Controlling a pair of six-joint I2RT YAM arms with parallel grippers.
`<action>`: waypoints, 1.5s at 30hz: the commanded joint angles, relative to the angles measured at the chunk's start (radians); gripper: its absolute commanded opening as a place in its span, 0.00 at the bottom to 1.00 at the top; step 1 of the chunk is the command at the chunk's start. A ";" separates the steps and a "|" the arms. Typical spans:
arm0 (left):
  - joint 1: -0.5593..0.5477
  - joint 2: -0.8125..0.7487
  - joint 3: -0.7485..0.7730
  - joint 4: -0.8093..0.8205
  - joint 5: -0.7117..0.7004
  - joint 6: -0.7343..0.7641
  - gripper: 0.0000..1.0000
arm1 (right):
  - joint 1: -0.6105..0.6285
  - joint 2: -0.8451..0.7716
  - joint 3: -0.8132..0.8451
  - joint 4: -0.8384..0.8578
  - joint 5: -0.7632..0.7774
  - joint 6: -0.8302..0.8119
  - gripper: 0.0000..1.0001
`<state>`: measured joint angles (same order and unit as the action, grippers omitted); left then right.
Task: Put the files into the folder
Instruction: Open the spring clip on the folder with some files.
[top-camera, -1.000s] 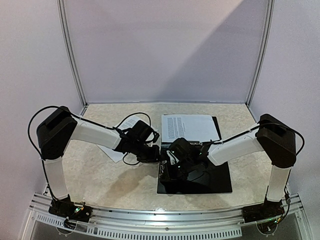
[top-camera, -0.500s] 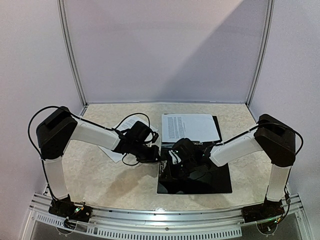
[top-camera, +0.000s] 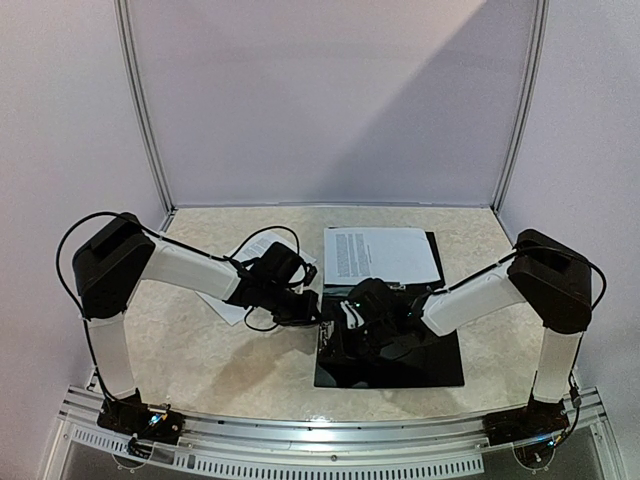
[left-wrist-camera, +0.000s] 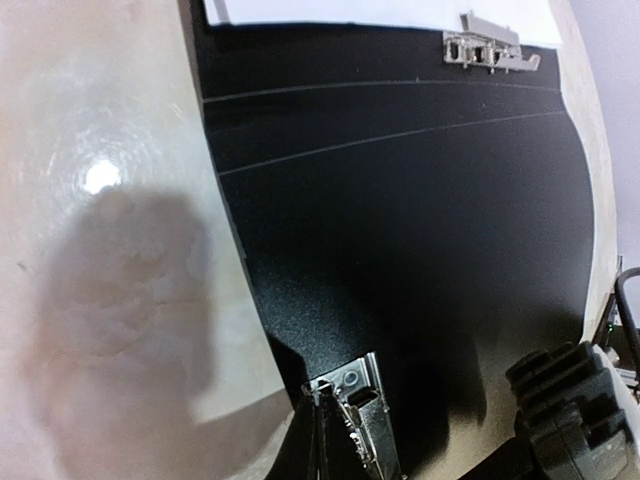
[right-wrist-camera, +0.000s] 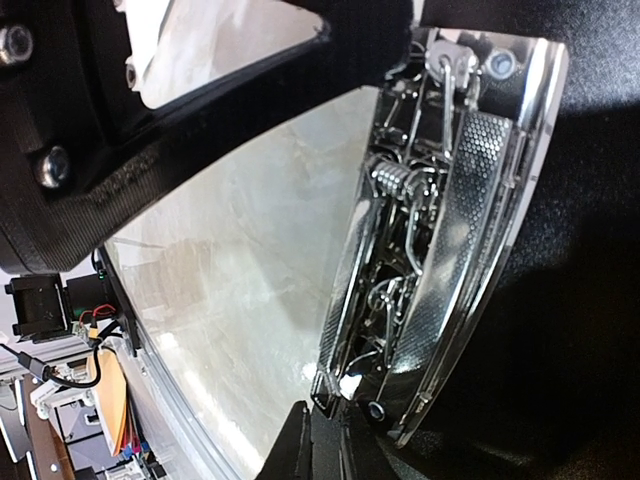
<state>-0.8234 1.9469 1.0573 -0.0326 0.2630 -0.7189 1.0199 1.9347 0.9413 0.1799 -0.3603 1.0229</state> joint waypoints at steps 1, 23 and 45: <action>0.007 0.059 -0.029 -0.065 0.003 0.004 0.00 | -0.010 -0.031 -0.048 -0.024 0.053 0.019 0.12; 0.012 0.066 -0.036 -0.068 -0.001 -0.004 0.00 | -0.002 -0.046 -0.007 0.031 0.015 -0.005 0.10; 0.013 0.072 -0.034 -0.067 0.006 -0.001 0.00 | -0.004 0.006 0.020 -0.115 0.072 -0.009 0.11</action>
<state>-0.8165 1.9568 1.0573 -0.0116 0.2798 -0.7303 1.0180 1.9274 0.9791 0.1574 -0.3222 1.0164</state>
